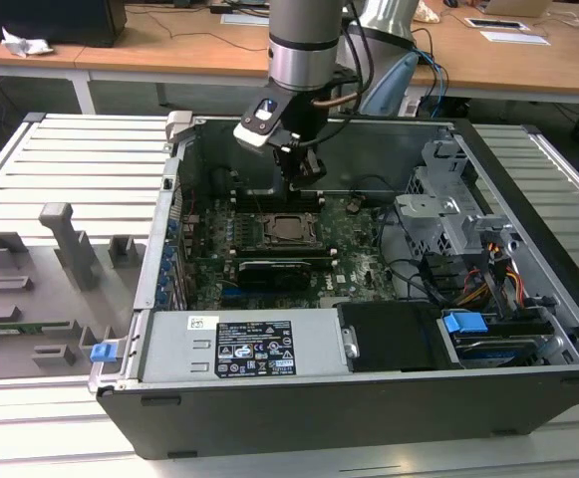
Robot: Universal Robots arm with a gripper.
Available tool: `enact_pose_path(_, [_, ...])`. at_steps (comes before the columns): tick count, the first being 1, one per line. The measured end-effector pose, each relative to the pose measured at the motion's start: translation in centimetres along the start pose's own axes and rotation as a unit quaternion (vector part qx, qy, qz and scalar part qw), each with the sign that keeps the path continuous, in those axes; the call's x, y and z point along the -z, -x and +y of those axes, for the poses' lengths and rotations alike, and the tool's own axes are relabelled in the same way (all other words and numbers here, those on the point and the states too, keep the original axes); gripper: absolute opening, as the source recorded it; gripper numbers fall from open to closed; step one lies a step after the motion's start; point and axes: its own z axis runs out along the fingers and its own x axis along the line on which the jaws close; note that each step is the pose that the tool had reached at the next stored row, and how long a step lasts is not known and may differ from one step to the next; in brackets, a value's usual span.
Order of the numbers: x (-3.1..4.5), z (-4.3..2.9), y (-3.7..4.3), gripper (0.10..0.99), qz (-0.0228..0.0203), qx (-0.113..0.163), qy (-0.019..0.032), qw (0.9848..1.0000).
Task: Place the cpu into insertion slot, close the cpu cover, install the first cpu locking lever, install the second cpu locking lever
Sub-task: 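Install the first cpu locking lever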
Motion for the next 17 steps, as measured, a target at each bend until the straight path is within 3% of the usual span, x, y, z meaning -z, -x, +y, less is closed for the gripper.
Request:
enact_pose_path(5, [0.0,0.03,0.01,0.106,0.0005,0.059,0.0013,0.9983])
enact_pose_path(10, [0.0,0.03,0.01,0.106,0.001,0.11,0.0025,0.9939])
enact_pose_path(14, [0.0,0.02,0.01,0.106,0.0013,0.148,0.0034,0.989])
enact_pose_path(17, [0.0,0.03,0.01,0.106,0.0016,0.177,0.004,0.9842])
